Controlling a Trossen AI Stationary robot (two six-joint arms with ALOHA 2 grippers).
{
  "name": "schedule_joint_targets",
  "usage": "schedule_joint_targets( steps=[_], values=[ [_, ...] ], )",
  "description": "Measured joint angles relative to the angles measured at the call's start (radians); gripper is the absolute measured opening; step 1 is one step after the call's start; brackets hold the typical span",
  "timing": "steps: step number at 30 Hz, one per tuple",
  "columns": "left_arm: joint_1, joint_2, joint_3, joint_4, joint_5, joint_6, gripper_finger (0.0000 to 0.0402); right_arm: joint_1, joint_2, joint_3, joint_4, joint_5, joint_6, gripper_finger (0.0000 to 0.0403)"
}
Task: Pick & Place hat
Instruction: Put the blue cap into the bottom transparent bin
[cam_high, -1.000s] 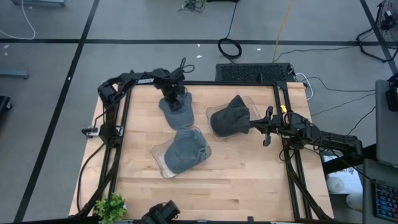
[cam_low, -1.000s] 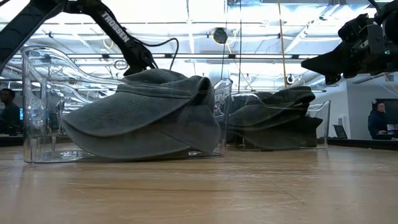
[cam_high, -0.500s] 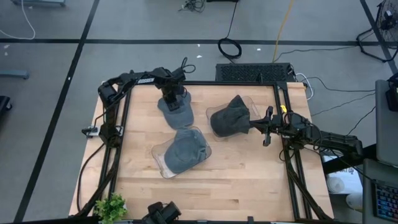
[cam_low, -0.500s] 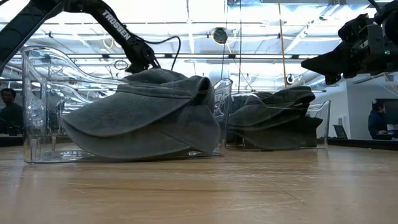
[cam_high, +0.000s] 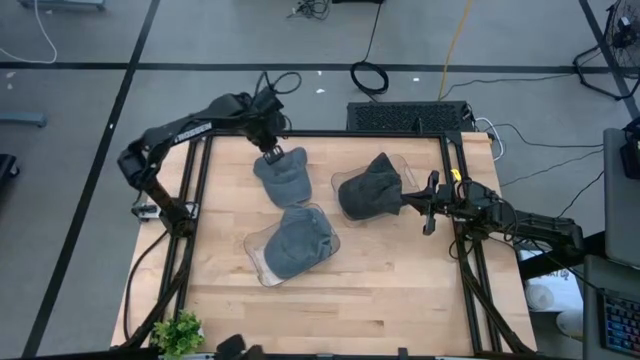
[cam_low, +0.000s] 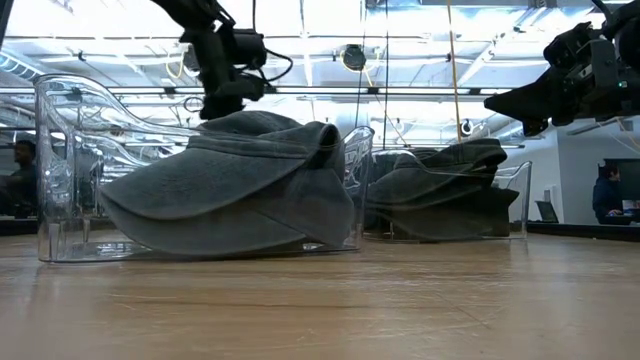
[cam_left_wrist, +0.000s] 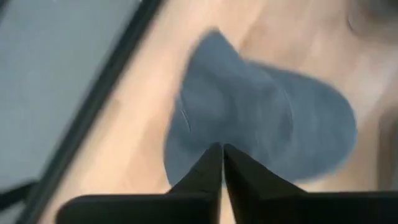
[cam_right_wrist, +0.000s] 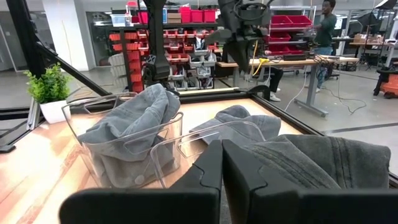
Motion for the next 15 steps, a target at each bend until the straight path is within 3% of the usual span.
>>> schedule_joint_targets(
  steps=[6,10,15],
  values=[
    [-0.037,-0.007,-0.046,-0.135,-0.015,-0.040,0.0109,0.000,0.000,0.000,0.000,0.000,0.000,0.0000],
    [-0.024,0.006,-0.168,0.020,-0.074,0.030,0.0184,0.000,0.000,0.000,0.000,0.000,0.000,0.0000],
    [0.028,0.005,-0.284,0.192,-0.009,0.067,0.0243,0.000,0.000,0.000,0.000,0.000,0.000,0.0000]
  ],
)
